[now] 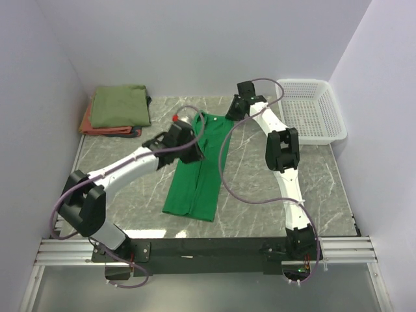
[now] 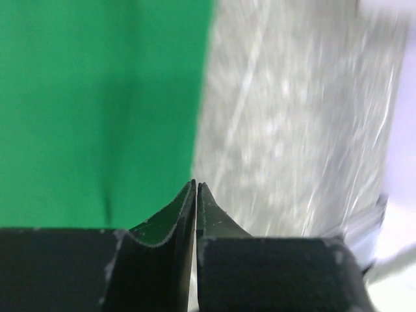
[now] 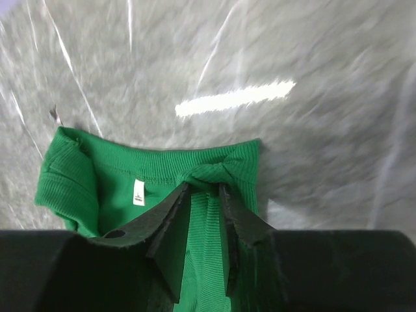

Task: Fold and stack the tank tops
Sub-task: Fold the tank top

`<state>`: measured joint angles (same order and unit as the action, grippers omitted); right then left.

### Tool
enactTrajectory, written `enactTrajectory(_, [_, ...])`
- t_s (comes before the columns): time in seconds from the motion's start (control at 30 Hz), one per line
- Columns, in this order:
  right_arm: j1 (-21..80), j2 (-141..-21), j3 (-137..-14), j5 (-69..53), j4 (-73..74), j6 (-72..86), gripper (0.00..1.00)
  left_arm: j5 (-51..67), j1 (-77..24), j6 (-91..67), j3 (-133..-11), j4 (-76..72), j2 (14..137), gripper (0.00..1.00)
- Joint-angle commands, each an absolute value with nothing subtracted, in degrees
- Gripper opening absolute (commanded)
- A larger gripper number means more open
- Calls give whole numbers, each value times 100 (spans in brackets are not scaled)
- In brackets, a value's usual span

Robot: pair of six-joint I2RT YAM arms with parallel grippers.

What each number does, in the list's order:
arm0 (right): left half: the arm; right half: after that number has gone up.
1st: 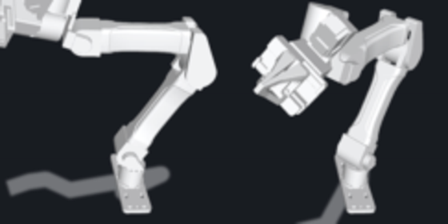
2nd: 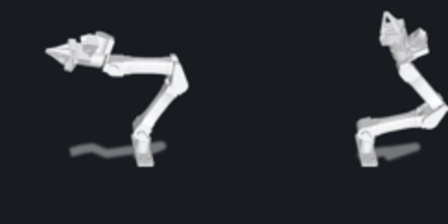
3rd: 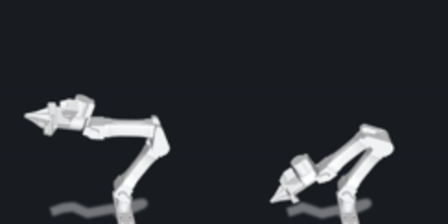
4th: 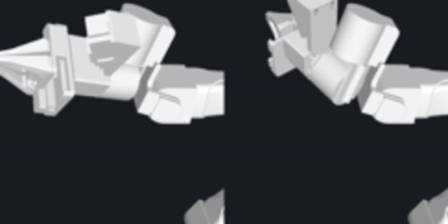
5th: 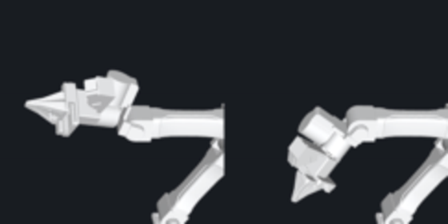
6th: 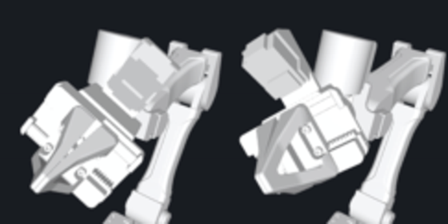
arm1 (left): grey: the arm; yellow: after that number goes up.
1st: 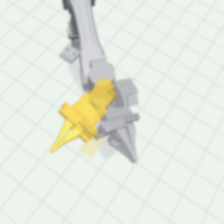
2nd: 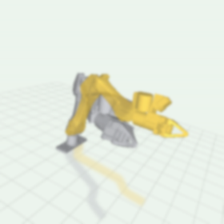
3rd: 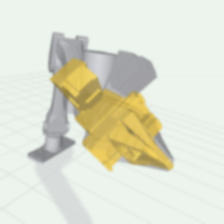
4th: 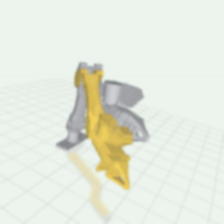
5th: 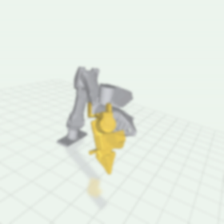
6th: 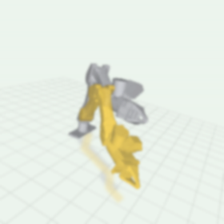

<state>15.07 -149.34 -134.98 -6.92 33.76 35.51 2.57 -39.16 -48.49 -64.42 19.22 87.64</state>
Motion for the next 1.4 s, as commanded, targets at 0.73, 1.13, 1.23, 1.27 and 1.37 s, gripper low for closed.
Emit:
enactTrajectory(0.73, [1002,-13282,-11727,-1732,1433,3920,69,423,-2672,-4887,-5241,1414,8168,32])
enactTrajectory(1.13, [2283,-9125,-6287,7,1405,4420,64,-220,-2681,-5792,-2761,1653,6170,49])
enactTrajectory(1.23, [2934,-8151,-5136,430,1301,4903,62,-106,-2733,-5959,-2374,1425,5977,47])
enactTrajectory(1.27, [3118,-7982,-4637,535,1214,5157,62,-123,-2742,-6072,-2312,1372,5942,48])
enactTrajectory(1.37, [3795,-7447,-3827,703,1125,5702,61,-228,-2865,-6213,-2180,1336,5924,48])
